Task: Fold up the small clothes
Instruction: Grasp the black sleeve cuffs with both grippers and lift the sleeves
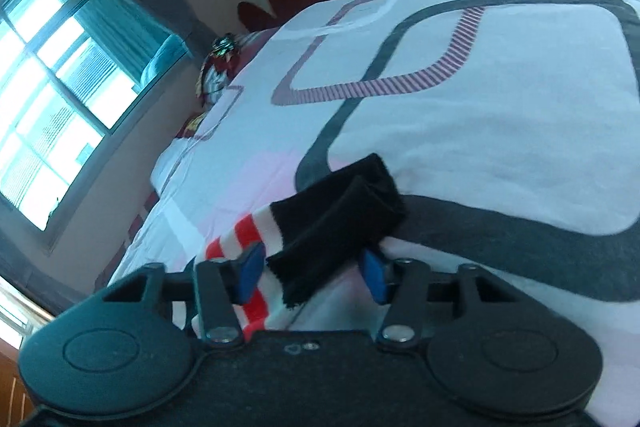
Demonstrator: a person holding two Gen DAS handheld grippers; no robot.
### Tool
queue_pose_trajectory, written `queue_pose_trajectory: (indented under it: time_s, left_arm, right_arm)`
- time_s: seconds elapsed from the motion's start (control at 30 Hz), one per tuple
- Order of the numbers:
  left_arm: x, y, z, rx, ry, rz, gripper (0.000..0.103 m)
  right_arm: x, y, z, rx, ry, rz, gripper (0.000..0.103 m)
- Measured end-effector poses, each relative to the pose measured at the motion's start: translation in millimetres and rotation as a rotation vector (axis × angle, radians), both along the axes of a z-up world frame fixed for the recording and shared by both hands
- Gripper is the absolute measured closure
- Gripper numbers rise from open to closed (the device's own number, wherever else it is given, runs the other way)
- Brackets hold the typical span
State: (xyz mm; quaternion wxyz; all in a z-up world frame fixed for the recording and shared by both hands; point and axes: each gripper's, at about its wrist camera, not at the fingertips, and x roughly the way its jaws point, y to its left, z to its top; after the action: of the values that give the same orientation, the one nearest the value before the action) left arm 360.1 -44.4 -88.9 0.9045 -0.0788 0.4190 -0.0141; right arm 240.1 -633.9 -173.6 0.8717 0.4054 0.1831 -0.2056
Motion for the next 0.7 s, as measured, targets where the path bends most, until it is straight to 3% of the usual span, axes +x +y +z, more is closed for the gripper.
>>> queue_pose_trajectory:
  time_s: [0.1, 0.17, 0.2, 0.3, 0.33, 0.4, 0.5, 0.6, 0.7]
  left_arm:
    - [7.4, 0.0, -0.2, 0.022, 0.007, -0.002, 0.000]
    - [10.7, 1.4, 1.0, 0.058, 0.008, 0.005, 0.000]
    - [12.0, 2.6, 1.8, 0.076, 0.005, 0.008, 0.000]
    - [19.1, 11.4, -4.2, 0.096, 0.046, 0.004, 0.000]
    - [22.8, 14.9, -10.9, 0.102, 0.080, -0.005, 0.000]
    - [25.2, 20.4, -22.3, 0.124, 0.133, -0.016, 0.000]
    - [17.7, 32.4, -32.0, 0.173, 0.149, -0.013, 0.000]
    - [5.6, 58.8, -31.3, 0.134, 0.130, 0.032, 0.000]
    - [-5.2, 92.1, -30.0, 0.124, 0.118, 0.096, 0.000]
  right_arm:
    - [-1.3, 0.5, -0.3, -0.007, -0.001, 0.004, 0.062]
    - [3.8, -1.2, 0.4, -0.029, 0.022, 0.023, 0.088]
    - [6.8, -4.2, 0.6, -0.022, 0.034, 0.037, 0.096]
    - [3.3, -2.9, 8.3, -0.092, 0.024, 0.053, 0.096]
    - [8.5, -2.3, 3.8, -0.110, 0.070, 0.068, 0.096]
    - [10.4, -4.7, 1.4, -0.094, 0.075, 0.070, 0.096]
    - [15.0, 2.2, 11.9, -0.121, 0.097, 0.061, 0.096]
    - [20.5, 31.6, 36.5, -0.236, 0.063, 0.102, 0.095]
    - [30.4, 92.2, 71.6, -0.386, -0.025, 0.221, 0.095]
